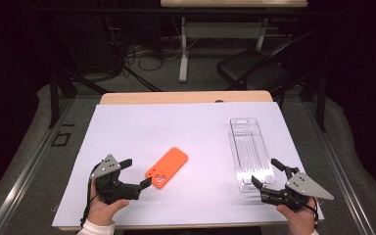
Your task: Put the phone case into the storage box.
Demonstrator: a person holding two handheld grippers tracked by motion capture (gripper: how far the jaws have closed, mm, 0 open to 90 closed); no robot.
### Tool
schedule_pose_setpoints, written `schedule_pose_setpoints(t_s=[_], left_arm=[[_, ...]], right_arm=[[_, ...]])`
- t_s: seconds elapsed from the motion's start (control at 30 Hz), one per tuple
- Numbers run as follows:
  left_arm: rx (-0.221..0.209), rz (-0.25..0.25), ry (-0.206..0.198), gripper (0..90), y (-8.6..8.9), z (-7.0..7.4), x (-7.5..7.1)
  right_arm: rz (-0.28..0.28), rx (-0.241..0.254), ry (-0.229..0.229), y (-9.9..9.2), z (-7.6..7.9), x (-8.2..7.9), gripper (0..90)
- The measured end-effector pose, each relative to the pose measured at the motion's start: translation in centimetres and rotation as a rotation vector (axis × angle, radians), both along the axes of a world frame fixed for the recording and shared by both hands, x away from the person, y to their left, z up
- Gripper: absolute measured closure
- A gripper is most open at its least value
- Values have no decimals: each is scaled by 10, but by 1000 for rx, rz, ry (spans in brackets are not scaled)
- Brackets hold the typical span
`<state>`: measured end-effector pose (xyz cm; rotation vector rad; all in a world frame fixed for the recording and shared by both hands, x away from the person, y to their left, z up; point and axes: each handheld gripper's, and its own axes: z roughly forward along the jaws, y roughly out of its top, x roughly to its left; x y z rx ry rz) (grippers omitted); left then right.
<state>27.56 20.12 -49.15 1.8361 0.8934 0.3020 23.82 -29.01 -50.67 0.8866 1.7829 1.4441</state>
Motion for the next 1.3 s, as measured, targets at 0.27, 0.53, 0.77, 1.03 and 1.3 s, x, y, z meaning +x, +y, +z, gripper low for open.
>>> schedule_pose_setpoints(t_s=[0.27,0.53,0.77,1.03,1.3], left_arm=[[78,34,-22,5,2,9,-3],[140,7,4,5,-9,21,5],[136,15,47,5,-11,35,19],[176,11,79,6,-13,42,30],[230,6,127,6,-20,47,40]], right_arm=[[-20,4,-2,0,1,-1,145],[13,-11,-6,3,-1,-5,145],[7,0,-8,2,-1,-4,145],[11,-1,-6,4,-2,-4,145],[9,0,-4,3,-2,-5,145]])
